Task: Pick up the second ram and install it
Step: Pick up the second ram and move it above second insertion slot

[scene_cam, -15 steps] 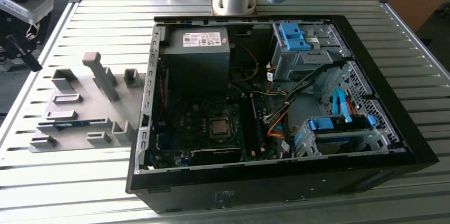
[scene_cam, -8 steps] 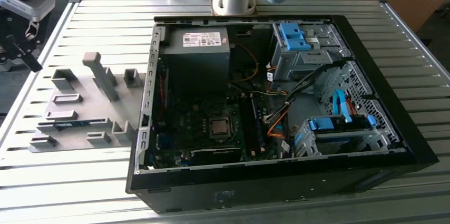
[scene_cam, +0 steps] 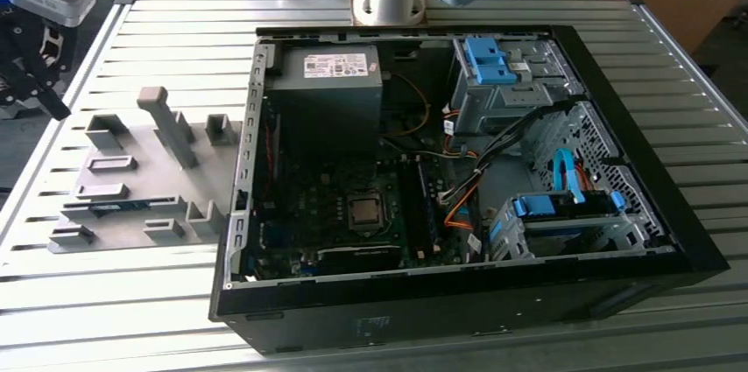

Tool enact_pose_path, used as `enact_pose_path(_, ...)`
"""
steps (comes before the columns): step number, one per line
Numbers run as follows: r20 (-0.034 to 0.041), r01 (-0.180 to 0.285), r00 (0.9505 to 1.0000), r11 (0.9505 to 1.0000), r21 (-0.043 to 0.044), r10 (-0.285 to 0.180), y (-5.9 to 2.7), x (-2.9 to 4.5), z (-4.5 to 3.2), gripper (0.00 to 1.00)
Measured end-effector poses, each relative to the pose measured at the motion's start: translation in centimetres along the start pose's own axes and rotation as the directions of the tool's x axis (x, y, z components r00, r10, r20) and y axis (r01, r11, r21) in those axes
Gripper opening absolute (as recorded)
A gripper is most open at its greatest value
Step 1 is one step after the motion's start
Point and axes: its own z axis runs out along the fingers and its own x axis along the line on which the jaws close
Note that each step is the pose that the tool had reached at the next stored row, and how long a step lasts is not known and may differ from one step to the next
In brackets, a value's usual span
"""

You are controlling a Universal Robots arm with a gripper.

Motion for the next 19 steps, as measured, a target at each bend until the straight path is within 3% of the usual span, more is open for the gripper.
enact_pose_path(5, -0.0038, 0.091, 0.9959, 0.9959, 0.0017, -0.091, 0.0, 0.0, 0.03, 0.11)
enact_pose_path(9, -0.0069, 0.163, 0.9866, 0.9866, 0.0028, -0.163, 0.0, 0.0, 0.06, 0.11)
enact_pose_path(14, -0.0109, 0.251, 0.9679, 0.968, 0.0038, -0.251, 0.0, 0.0, 0.1, 0.11)
enact_pose_path(19, -0.015, 0.338, 0.9409, 0.941, 0.0045, -0.338, 0.0, 0.0, 0.16, 0.11)
